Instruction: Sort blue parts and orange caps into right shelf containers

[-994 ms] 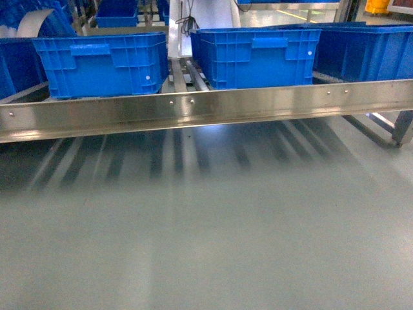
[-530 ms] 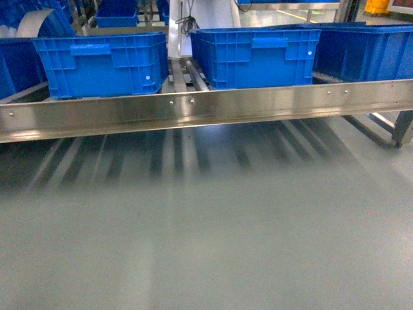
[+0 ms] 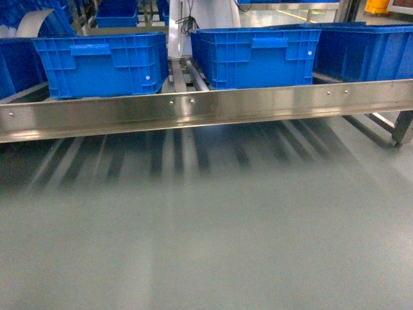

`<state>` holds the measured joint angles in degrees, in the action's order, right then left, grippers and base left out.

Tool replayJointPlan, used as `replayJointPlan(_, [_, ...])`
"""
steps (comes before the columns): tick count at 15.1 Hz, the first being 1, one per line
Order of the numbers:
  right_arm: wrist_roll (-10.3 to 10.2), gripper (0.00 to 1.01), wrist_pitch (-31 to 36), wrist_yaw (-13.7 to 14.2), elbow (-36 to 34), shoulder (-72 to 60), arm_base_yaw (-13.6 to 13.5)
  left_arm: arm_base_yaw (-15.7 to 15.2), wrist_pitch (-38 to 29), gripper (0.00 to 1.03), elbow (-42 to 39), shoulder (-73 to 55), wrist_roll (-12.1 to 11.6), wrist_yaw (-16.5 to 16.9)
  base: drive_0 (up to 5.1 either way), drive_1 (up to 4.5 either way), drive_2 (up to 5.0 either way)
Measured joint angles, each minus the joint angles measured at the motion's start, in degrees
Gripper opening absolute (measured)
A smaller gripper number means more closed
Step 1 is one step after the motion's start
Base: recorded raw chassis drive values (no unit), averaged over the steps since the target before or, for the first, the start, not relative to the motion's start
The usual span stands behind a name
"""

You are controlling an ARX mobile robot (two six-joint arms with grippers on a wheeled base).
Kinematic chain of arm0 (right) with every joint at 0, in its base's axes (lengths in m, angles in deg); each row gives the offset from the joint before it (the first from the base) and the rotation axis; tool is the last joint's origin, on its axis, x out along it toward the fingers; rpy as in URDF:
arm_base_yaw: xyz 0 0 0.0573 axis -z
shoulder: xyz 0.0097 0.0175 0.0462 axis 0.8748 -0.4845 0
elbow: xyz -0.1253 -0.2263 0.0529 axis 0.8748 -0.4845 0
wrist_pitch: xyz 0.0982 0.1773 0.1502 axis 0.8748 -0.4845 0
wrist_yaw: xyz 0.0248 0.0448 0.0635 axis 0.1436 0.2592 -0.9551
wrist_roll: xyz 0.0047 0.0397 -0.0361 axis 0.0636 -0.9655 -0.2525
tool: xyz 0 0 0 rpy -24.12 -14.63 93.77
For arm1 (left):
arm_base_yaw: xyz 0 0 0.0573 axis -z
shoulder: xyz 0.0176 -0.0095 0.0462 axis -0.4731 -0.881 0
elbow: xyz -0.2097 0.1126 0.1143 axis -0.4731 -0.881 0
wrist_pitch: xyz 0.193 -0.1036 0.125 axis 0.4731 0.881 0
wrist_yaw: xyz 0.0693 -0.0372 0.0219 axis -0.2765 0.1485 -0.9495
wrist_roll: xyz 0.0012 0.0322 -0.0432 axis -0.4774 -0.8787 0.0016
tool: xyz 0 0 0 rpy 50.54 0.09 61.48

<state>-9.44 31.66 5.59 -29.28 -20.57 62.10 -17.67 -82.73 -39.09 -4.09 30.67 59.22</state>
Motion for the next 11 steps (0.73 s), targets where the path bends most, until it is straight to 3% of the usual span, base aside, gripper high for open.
replayJointPlan(11, [0.0, 0.43, 0.0, 0.0, 0.0, 0.0, 0.0, 0.0, 0.0, 0.46, 0.0, 0.07, -0.02, 0.02, 0.5, 0.5, 0.5])
